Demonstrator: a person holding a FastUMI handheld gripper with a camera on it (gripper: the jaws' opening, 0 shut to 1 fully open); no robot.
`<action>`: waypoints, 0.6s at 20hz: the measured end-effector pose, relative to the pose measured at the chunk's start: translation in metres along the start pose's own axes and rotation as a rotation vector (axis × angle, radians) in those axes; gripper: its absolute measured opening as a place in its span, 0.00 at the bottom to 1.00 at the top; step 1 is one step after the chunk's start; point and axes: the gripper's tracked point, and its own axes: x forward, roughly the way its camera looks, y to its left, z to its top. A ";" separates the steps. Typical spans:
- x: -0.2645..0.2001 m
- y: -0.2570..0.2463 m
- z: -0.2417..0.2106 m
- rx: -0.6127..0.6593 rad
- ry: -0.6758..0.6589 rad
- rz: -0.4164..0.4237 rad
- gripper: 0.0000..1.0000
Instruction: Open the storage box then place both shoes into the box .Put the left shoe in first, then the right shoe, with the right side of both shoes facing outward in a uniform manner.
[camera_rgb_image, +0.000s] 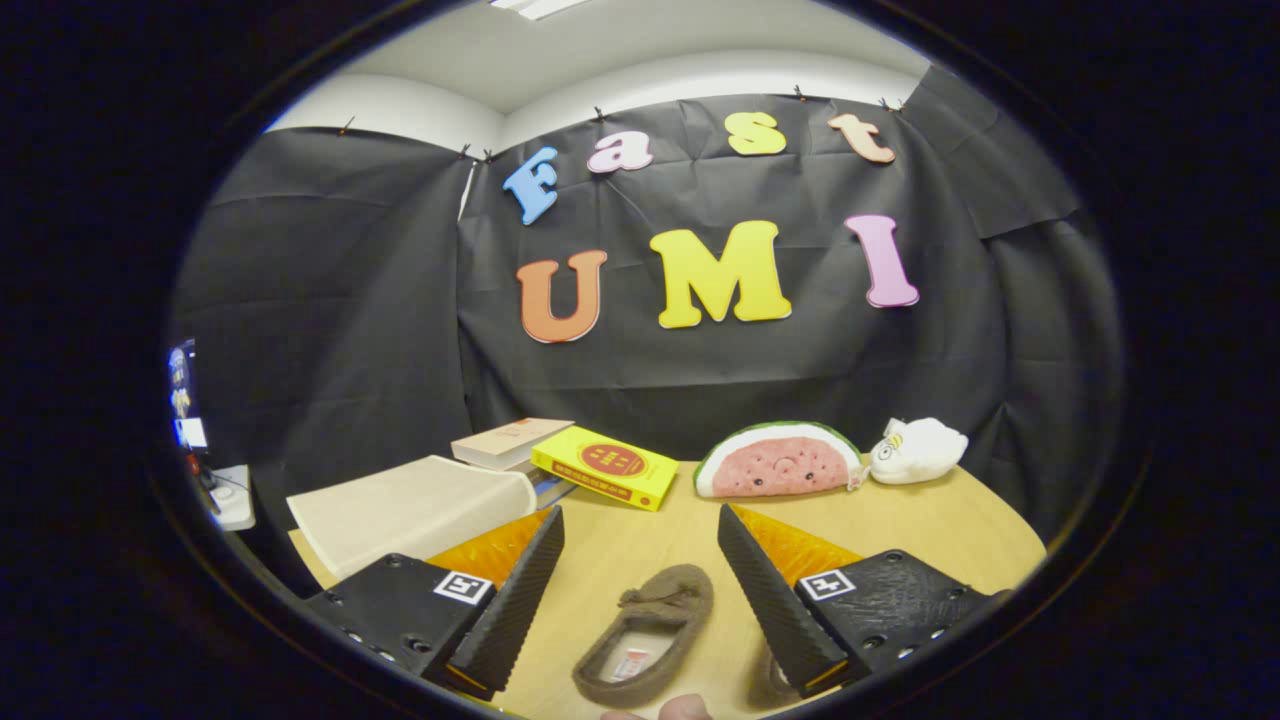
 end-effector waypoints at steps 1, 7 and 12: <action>0.001 0.005 0.002 -0.001 -0.005 0.008 0.95; 0.012 0.034 -0.001 0.020 0.004 0.043 0.96; 0.024 0.059 -0.007 0.058 0.027 0.077 0.95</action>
